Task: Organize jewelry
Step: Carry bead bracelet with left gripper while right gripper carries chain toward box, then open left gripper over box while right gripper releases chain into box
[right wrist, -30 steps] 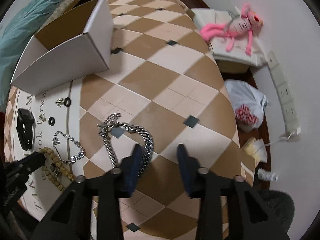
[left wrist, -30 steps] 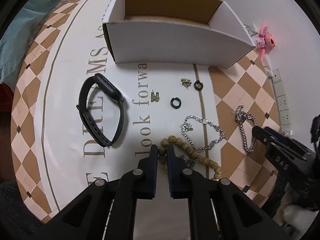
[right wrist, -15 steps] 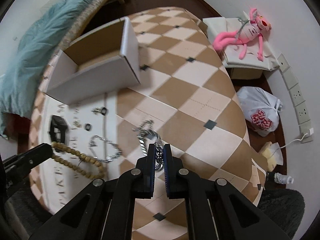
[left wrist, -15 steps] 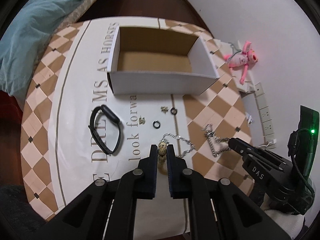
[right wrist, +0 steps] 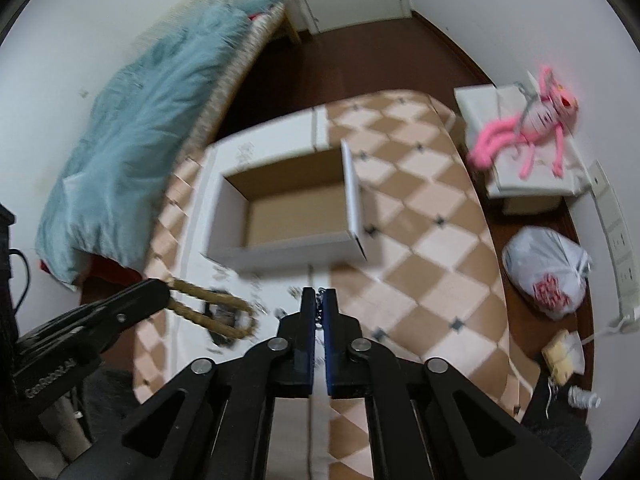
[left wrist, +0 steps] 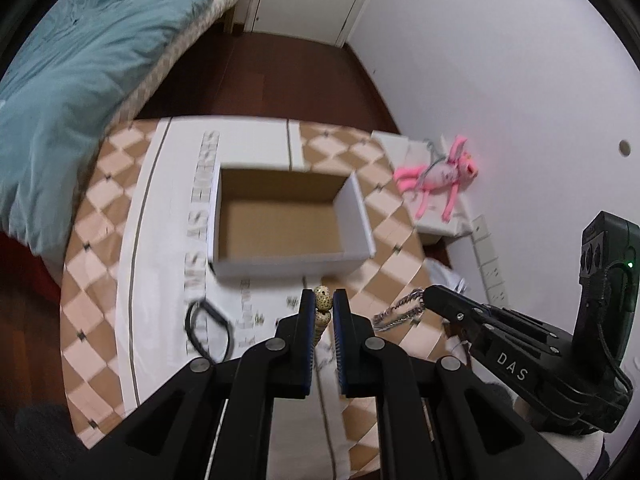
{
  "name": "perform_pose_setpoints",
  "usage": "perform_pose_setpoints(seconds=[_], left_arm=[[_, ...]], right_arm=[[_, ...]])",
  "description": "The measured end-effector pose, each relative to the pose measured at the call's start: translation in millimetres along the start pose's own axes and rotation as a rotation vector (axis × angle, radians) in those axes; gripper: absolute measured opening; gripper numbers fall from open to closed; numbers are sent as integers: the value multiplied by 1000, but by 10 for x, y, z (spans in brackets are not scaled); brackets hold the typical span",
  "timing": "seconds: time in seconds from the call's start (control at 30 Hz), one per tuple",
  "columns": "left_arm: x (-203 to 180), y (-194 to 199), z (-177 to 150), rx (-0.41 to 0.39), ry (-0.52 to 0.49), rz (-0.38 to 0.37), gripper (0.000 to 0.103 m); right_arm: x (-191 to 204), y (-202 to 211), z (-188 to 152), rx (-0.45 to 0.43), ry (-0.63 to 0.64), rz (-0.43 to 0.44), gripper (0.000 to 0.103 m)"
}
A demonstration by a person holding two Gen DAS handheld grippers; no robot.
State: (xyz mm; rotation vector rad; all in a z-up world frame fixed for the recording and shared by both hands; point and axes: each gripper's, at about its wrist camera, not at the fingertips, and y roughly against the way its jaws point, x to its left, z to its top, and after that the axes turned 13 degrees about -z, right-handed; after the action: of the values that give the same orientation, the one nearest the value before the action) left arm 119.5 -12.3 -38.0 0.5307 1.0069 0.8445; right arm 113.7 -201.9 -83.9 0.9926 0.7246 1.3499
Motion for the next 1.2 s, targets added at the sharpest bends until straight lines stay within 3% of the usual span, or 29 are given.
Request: perform_pose_setpoints(seconds=[0.17, 0.37, 0.77, 1.0, 1.03, 1.07, 1.1, 1.13, 1.17, 1.2], left_arm=[[-29, 84, 347, -52, -29, 1, 6], [133, -55, 734, -62, -43, 38, 6], [607, -722, 1038, 72, 24, 87, 6], [805, -952, 1154, 140, 106, 192, 12], [824, -947, 1160, 138, 112, 206, 14], [828, -939, 1169, 132, 109, 218, 22], [826, -918, 1167, 120, 101, 242, 40], [818, -895, 1158, 109, 92, 263, 52], [817, -876, 1154, 95, 84, 272, 68], [813, -851, 1143, 78, 73, 285, 71]], right_arm=[[148, 209, 436, -72, 22, 39, 2], [360, 68, 884, -94, 63, 31, 2], [635, -875, 1207, 39, 155, -74, 2], [586, -1259, 1300, 155, 156, -91, 5], [585, -1265, 1299, 158, 156, -97, 12], [568, -1263, 1297, 158, 154, -105, 31], [548, -1253, 1291, 157, 151, -112, 44], [539, -1243, 1291, 155, 151, -118, 67], [522, -1227, 1287, 147, 152, -131, 75], [511, -1214, 1285, 140, 152, -140, 75]])
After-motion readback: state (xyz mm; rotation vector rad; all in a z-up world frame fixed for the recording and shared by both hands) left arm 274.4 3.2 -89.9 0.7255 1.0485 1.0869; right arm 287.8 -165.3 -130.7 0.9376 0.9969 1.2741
